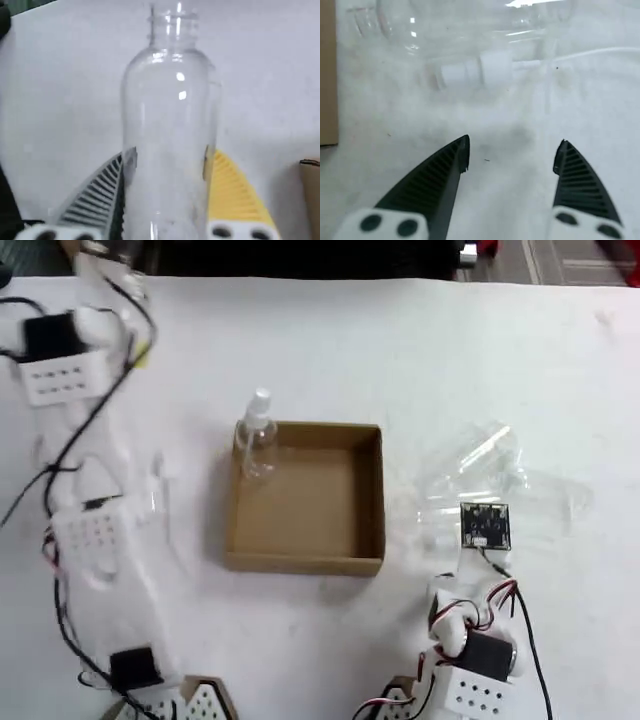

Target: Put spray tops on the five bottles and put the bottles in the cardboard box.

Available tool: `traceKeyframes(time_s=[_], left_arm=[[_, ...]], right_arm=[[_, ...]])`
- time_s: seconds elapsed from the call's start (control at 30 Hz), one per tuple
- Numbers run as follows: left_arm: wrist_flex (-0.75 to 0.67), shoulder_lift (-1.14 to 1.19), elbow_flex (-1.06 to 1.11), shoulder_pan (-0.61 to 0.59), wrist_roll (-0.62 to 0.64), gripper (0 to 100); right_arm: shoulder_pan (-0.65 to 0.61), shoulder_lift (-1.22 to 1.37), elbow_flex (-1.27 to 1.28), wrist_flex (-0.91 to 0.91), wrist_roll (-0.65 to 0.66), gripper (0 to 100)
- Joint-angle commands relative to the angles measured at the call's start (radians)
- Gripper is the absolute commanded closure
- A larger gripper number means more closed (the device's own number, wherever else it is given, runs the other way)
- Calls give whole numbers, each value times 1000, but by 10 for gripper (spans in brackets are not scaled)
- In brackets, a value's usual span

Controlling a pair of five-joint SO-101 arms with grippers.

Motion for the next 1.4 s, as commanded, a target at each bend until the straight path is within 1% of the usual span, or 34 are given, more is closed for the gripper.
traceKeyframes(time_s=[0.0, 0.07, 0.17, 0.33, 0.4, 0.43, 0.57, 0.63, 0.7, 0.8, 0.93, 1.07, 1.13, 1.17, 1.23, 1.3, 1.37], left_arm=[[12, -371, 290, -35, 23, 962], [11, -529, 448, -27, 21, 963], [8, -779, 654, 18, 17, 962], [-8, -1162, 937, 154, 21, 962], [-31, -1294, 1062, 188, 31, 963], [-40, -1359, 1126, 194, 61, 963], [-81, -1633, 1376, 197, 284, 964], [-170, -1788, 1513, 199, 344, 963], [-307, -1942, 1668, 199, 382, 962], [-511, -2150, 1941, 200, 393, 961], [-712, -2331, 2220, 237, 388, 961], [-853, -2377, 2368, 242, 393, 961], [-953, -2373, 2444, 242, 396, 961], [-1017, -2368, 2492, 243, 407, 963], [-1131, -2364, 2592, 260, 483, 962], [-1172, -2371, 2670, 291, 539, 961], [-1168, -2388, 2714, 334, 532, 963]], right_arm=[[-5, 2, 9, 7, 5, 747], [-4, 2, 9, 7, 5, 747], [-4, 2, 9, 7, 5, 747], [-2, 1, 9, 7, 8, 747], [-2, -1, 9, -1, 6, 745], [-2, -1, 9, -1, 6, 745], [-2, -1, 9, -1, 3, 745], [-2, -1, 9, -1, 3, 745], [-2, -1, 9, -1, 3, 745], [-2, -1, 9, -1, 3, 745], [-2, -1, 9, -1, 3, 745], [-2, -1, 9, -1, 5, 745], [-2, -1, 9, -1, 5, 745], [-2, -1, 9, -1, 6, 745], [-2, -1, 9, -1, 6, 745], [-1, -1, 9, -1, 6, 745], [-1, -2, 9, -2, 6, 745]])
